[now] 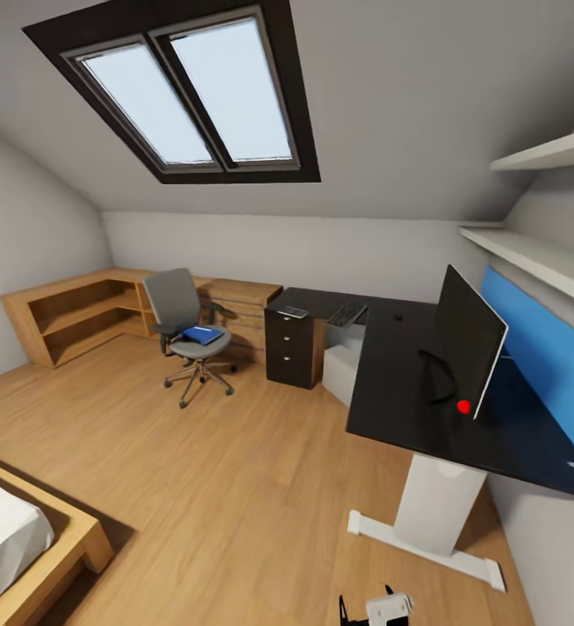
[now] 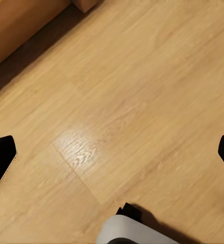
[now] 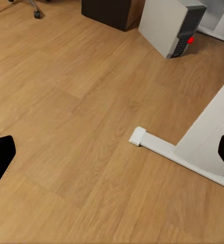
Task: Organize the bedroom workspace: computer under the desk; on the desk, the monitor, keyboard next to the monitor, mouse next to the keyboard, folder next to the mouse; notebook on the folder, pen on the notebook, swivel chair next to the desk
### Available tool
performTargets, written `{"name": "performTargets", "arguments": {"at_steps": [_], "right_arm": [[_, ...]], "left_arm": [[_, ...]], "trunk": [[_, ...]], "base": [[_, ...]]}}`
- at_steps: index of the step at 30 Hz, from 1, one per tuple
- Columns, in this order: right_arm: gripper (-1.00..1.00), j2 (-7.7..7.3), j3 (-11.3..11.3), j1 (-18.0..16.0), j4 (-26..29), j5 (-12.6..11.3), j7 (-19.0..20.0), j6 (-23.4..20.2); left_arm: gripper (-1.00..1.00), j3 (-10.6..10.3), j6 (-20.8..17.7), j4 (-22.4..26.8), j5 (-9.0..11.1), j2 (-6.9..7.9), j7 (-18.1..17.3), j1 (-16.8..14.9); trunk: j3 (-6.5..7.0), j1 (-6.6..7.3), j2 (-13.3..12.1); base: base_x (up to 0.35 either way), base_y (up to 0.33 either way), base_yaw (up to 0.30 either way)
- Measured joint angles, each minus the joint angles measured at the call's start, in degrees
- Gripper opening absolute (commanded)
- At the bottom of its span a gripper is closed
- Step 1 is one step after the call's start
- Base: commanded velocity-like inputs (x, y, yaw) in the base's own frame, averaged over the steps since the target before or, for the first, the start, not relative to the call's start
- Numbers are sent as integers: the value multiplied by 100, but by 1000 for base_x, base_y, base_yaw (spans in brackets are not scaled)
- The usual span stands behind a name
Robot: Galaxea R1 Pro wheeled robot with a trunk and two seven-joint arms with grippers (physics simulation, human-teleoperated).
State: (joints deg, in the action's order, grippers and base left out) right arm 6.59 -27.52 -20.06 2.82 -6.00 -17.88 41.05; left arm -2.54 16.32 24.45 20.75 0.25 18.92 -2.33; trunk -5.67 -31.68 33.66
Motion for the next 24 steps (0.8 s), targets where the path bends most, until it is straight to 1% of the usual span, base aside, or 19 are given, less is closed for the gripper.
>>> {"name": "performTargets", "arguments": {"at_steps": [4,13,24], "right_arm": [[100,5,4,0,-12,-1,-1,-13],[100,12,1,0,-10,-8,5,23],[100,13,-8,0,-1,-20,7,22]], "left_arm": [[100,0,0,0,0,-1,-3,0],[100,0,0,-7,-25,-5,-43,0],[100,0,0,-9,-24,-1,-43,0]], "trunk": [[0,0,0],[-4,1,1],[-86,1,0]], "base": [[169,271,0],[257,238,0],[265,234,0]]}}
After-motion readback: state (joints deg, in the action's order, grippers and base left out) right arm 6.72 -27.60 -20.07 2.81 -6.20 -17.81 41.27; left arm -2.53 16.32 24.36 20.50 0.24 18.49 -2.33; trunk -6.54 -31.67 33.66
